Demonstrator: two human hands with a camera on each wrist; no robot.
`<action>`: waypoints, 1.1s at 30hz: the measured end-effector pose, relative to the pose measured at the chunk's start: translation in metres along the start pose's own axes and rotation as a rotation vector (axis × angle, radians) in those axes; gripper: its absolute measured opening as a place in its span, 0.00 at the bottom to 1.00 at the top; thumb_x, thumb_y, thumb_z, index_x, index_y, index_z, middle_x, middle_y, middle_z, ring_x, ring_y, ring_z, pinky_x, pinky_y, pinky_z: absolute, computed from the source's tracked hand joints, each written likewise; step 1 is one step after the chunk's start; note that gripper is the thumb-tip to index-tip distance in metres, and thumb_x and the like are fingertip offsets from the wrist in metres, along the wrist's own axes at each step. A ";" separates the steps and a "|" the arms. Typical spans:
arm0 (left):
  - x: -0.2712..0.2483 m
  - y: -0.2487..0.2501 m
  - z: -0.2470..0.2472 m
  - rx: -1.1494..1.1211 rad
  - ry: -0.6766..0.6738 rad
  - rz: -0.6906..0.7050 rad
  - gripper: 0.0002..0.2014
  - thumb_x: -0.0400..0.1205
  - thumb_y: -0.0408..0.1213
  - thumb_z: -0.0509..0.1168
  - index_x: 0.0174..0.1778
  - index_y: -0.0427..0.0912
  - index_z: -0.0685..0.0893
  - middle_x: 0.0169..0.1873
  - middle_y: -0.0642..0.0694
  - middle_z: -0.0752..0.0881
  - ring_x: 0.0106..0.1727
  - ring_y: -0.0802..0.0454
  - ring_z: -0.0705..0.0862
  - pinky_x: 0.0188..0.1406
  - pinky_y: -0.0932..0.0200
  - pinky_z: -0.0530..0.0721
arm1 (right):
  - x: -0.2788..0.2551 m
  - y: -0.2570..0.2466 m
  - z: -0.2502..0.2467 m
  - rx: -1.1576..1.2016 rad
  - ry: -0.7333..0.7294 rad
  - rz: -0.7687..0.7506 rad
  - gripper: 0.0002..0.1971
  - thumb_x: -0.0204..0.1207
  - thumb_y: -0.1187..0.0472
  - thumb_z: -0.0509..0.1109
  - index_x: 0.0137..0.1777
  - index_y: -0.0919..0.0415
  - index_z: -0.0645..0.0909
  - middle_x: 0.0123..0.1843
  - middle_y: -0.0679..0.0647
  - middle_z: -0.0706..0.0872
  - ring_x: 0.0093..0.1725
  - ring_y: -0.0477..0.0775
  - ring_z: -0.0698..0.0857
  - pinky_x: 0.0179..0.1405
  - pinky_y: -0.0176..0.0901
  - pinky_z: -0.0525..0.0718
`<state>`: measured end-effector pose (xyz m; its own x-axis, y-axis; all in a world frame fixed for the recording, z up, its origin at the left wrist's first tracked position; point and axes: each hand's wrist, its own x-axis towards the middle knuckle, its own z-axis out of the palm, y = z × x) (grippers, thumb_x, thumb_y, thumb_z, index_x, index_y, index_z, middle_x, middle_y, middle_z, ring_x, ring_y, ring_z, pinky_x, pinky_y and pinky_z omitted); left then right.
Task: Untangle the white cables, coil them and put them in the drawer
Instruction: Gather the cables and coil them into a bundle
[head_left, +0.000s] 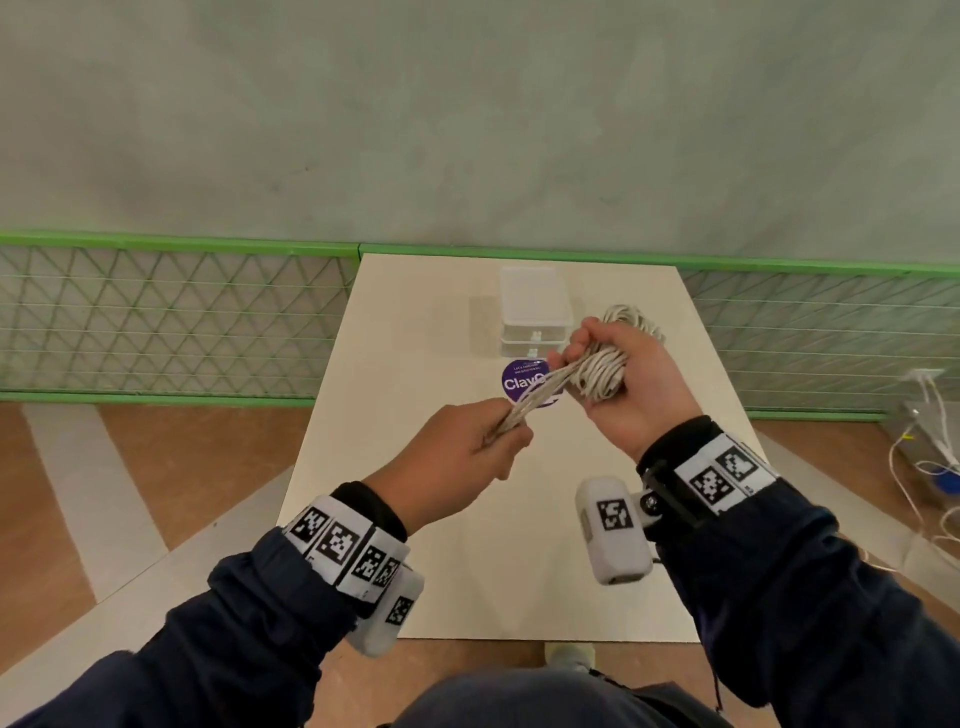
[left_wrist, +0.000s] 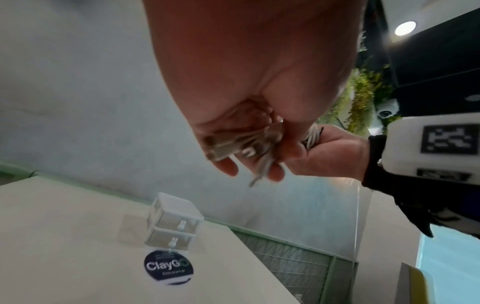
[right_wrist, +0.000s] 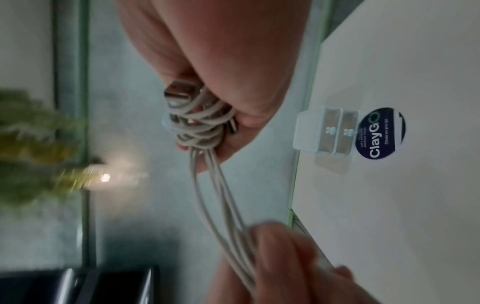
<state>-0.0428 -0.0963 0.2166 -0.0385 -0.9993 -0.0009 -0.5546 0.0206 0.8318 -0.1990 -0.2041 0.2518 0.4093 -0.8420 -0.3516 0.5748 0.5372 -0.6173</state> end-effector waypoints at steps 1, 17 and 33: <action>0.000 0.000 0.000 -0.030 -0.019 -0.022 0.09 0.87 0.42 0.64 0.42 0.45 0.84 0.32 0.45 0.89 0.34 0.46 0.87 0.42 0.44 0.85 | 0.001 -0.003 0.000 0.015 0.004 0.001 0.09 0.85 0.69 0.62 0.42 0.63 0.76 0.30 0.55 0.78 0.26 0.51 0.78 0.32 0.44 0.89; 0.012 -0.003 -0.047 -0.464 -0.415 -0.330 0.07 0.75 0.21 0.72 0.42 0.35 0.92 0.34 0.38 0.91 0.27 0.51 0.86 0.26 0.63 0.81 | -0.027 0.028 0.022 -1.775 -0.468 -0.387 0.30 0.51 0.30 0.85 0.41 0.51 0.80 0.34 0.45 0.86 0.35 0.44 0.84 0.36 0.46 0.84; 0.009 -0.022 -0.007 -0.250 -0.166 -0.318 0.06 0.77 0.39 0.72 0.38 0.43 0.82 0.30 0.51 0.83 0.32 0.56 0.78 0.37 0.58 0.76 | 0.009 0.083 -0.031 -2.067 -0.371 -0.435 0.16 0.74 0.55 0.70 0.61 0.57 0.75 0.44 0.56 0.90 0.38 0.63 0.83 0.34 0.48 0.74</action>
<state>-0.0256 -0.1062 0.2020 -0.0425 -0.9354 -0.3511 -0.3432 -0.3164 0.8844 -0.1695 -0.1685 0.1758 0.7313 -0.6801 -0.0523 -0.6456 -0.6653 -0.3750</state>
